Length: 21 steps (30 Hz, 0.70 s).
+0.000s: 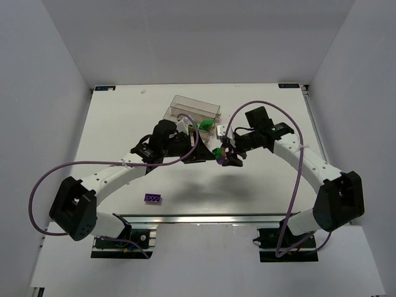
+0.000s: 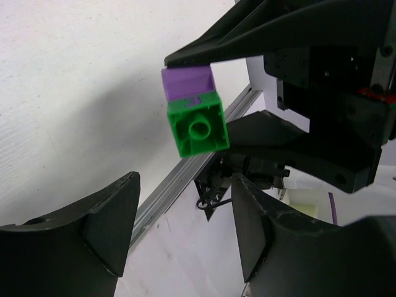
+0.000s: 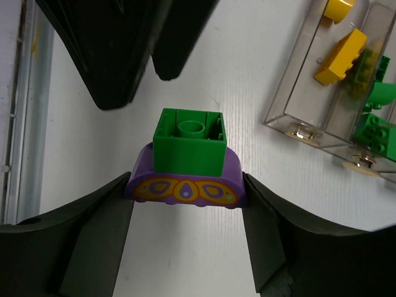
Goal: Sort the legos into containers by color
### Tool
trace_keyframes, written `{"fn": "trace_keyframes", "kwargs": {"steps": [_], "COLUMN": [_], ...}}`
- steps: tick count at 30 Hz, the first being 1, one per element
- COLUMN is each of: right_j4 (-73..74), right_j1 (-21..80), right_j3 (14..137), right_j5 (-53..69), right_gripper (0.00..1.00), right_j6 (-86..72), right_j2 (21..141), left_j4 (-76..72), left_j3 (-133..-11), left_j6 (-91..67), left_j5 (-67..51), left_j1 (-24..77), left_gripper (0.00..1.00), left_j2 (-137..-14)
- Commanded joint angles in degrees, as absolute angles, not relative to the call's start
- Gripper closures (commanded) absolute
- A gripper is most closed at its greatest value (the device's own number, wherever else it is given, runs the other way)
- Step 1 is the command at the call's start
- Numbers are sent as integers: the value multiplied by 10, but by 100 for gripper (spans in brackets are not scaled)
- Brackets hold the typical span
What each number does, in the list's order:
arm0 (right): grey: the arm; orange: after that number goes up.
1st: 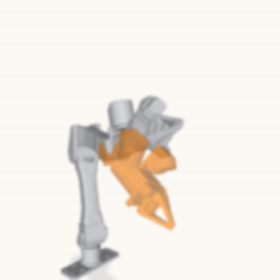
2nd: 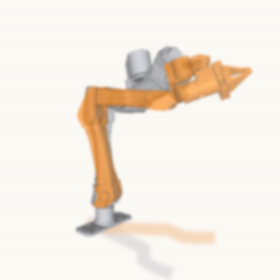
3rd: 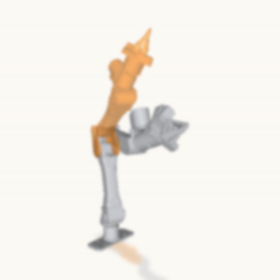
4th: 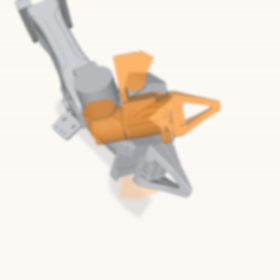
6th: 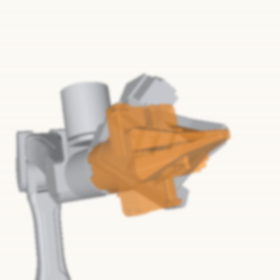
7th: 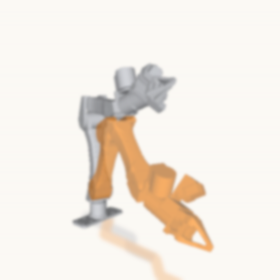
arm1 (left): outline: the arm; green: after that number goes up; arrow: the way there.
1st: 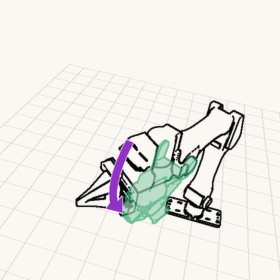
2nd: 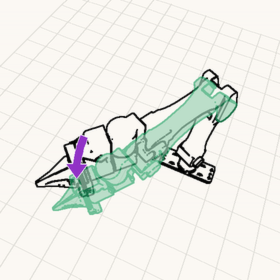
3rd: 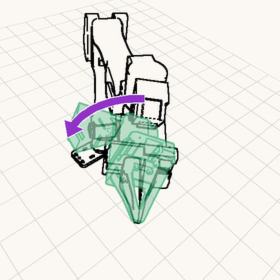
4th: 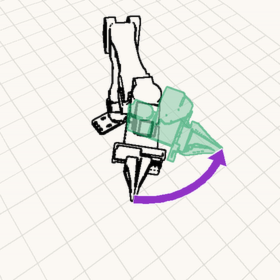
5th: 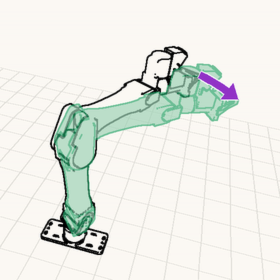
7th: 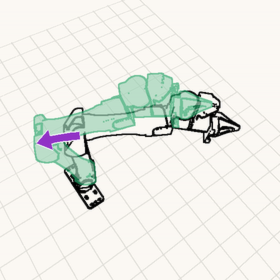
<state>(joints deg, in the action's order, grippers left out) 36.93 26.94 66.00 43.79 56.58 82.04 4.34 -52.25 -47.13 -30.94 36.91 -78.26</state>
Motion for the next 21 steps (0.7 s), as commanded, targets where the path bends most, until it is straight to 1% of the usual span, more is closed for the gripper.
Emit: {"fn": "trace_keyframes", "kwargs": {"steps": [1,11,18,21], "right_j4": [350,344,335,332], "right_j1": [286,311,320,323], "right_j3": [679,664,657,657], "right_j5": [455,447,443,442], "right_gripper": [100,100,100,100], "right_j6": [552,548,541,538], "right_j2": [817,805,802,802], "left_j4": [41,47,48,48], "left_j3": [-547,-555,-559,-559], "left_j6": [-455,-452,-451,-452], "left_j5": [-316,-309,-312,-315], "left_j1": [374,374,374,374], "left_gripper": [29,30,39,45], "left_j2": [-779,-795,-799,-802]}}
